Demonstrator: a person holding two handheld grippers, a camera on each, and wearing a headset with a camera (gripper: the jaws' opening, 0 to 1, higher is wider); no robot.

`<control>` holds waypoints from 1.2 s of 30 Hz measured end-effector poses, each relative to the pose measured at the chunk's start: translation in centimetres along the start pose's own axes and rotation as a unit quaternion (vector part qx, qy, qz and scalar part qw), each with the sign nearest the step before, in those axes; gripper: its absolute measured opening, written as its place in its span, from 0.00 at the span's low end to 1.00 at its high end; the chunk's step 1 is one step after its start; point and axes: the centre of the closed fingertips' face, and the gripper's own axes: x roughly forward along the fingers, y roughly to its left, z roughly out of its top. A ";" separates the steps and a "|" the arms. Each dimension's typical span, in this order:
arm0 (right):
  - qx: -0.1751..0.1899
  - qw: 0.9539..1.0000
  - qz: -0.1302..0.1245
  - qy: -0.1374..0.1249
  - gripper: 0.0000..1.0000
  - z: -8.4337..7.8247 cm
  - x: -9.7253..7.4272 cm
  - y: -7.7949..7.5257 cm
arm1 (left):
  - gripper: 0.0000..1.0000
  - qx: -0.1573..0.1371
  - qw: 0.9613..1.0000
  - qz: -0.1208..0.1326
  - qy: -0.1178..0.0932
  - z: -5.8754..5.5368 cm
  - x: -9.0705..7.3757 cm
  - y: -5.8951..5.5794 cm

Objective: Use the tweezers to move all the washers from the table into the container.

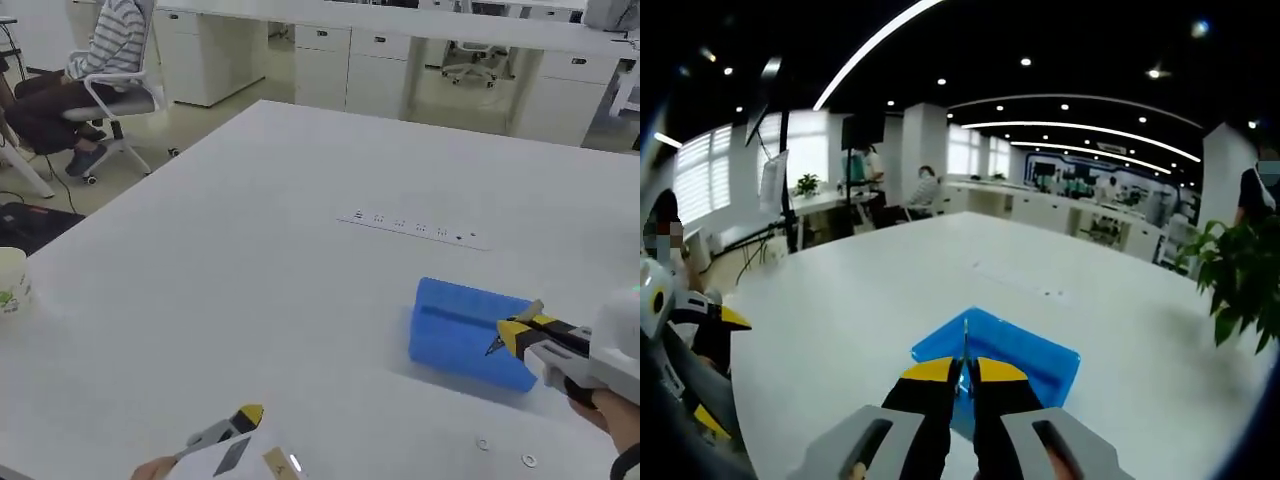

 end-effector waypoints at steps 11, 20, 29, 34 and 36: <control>0.000 1.000 0.012 0.021 0.03 -2.6 -0.8 1.4 | 0.95 0.005 1.000 -0.005 0.001 0.0 0.1 -0.2; 0.015 0.999 0.010 0.042 0.03 -5.4 -1.6 1.8 | 0.95 0.008 1.000 -0.005 0.004 -0.1 0.1 -0.2; 0.021 0.998 0.015 0.059 0.03 -7.1 -1.4 2.5 | 0.94 0.008 1.000 -0.005 0.006 -0.2 0.2 -0.2; 0.012 0.998 0.015 0.067 0.03 -7.5 -1.3 2.7 | 0.94 0.009 1.000 -0.004 0.006 -0.2 0.2 -0.2; 0.008 0.998 0.015 0.066 0.03 -7.5 -1.3 2.6 | 0.94 0.007 1.000 -0.004 0.006 -0.2 0.2 -0.2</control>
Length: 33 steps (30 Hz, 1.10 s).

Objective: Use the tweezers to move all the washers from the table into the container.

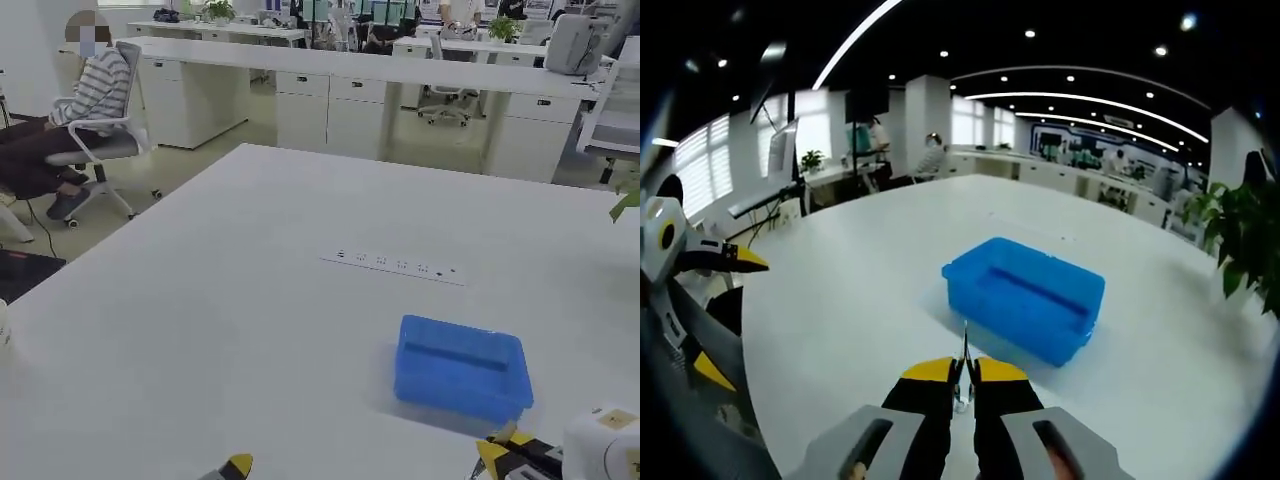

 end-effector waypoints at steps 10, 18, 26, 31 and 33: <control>-0.024 1.000 -0.005 -0.001 0.03 -0.6 0.1 0.2 | 0.94 0.000 1.000 0.002 0.000 0.0 0.0 0.1; -0.016 1.000 -0.007 -0.011 0.02 -0.6 -0.1 0.1 | 0.94 0.000 1.000 0.003 0.000 0.0 -0.1 0.1; 0.003 1.000 -0.016 0.000 0.02 -0.8 -0.2 -0.4 | 0.93 0.000 1.000 0.004 -0.002 0.1 -0.1 0.1; -0.007 1.000 -0.012 0.011 0.01 -0.5 0.2 -0.2 | 0.93 0.000 1.000 0.006 -0.002 0.1 -0.2 0.2; -0.007 1.000 -0.007 0.018 0.01 -0.4 0.3 -0.2 | 0.93 -0.001 1.000 0.006 -0.002 0.1 -0.2 0.2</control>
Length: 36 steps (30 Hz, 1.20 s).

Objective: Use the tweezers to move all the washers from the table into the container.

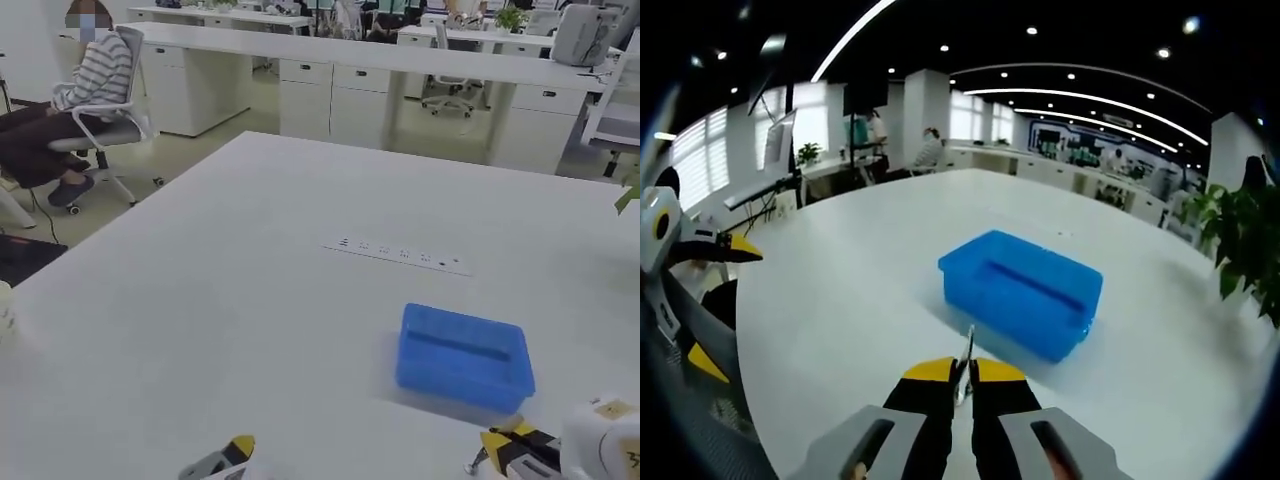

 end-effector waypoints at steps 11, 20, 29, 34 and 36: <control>-0.011 1.000 -0.007 -0.015 0.01 2.3 -0.8 -1.2 | 0.94 -0.001 1.000 -0.003 -0.009 0.3 -0.1 -0.1; 0.015 0.999 -0.008 -0.034 0.01 4.5 -1.1 -2.0 | 0.94 -0.003 1.000 -0.005 -0.009 0.3 -0.1 -0.1; 0.021 0.999 -0.006 -0.049 0.01 6.3 -0.4 -2.5 | 0.93 -0.001 1.000 -0.003 -0.002 0.0 0.0 0.0; 0.020 0.998 -0.012 -0.061 0.01 7.3 0.1 -3.2 | 0.93 -0.003 1.000 -0.003 0.000 -0.1 0.0 0.0; 0.023 0.997 -0.015 -0.067 0.01 7.7 0.2 -3.3 | 0.92 -0.004 1.000 -0.003 0.003 -0.2 0.1 0.0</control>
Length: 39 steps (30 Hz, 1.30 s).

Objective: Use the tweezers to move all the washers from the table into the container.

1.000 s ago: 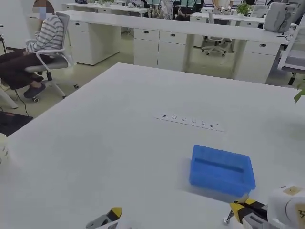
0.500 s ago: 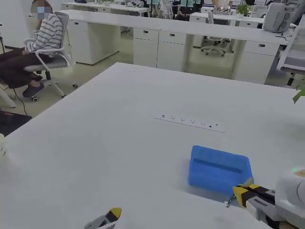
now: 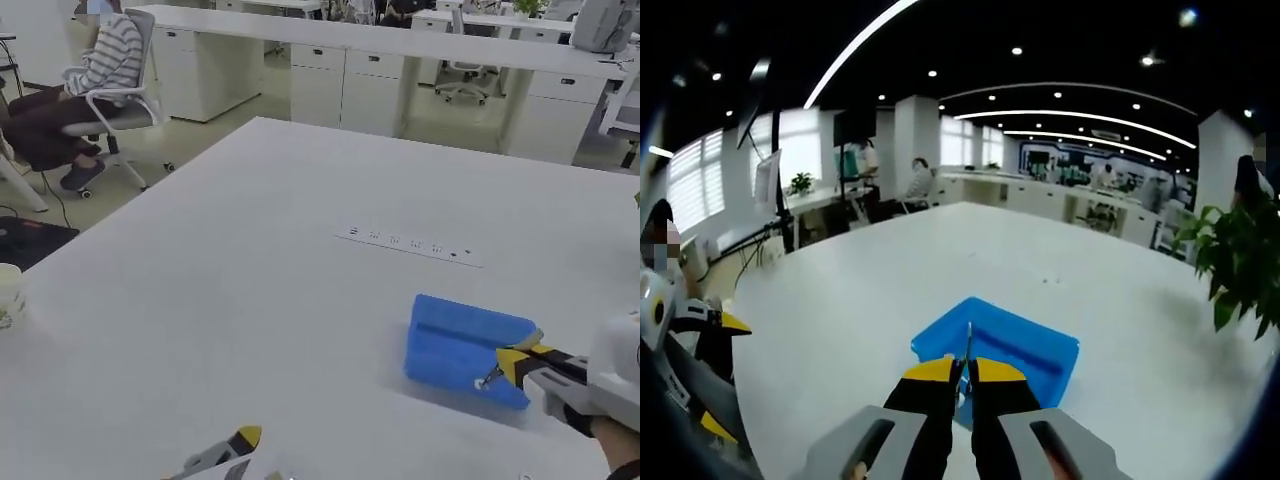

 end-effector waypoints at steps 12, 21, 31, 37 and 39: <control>-0.008 1.000 -0.022 -0.015 0.01 0.9 2.2 -1.2 | 0.92 -0.003 1.000 0.003 0.009 -0.3 0.1 0.1; -0.009 0.999 -0.030 0.010 0.01 -0.8 4.0 -2.0 | 0.92 -0.005 1.000 0.001 0.016 -0.5 0.2 0.0; -0.011 0.999 -0.037 0.028 0.02 -2.5 5.2 -2.6 | 0.92 -0.008 1.000 -0.002 0.022 -0.7 0.2 -0.1; -0.010 0.999 -0.037 0.034 0.02 -2.9 5.6 -2.7 | 0.91 -0.007 1.000 -0.005 0.024 -0.8 0.3 -0.2; -0.011 0.999 -0.037 0.033 0.02 -3.0 5.7 -2.6 | 0.91 -0.008 1.000 -0.006 0.025 -0.8 0.3 -0.2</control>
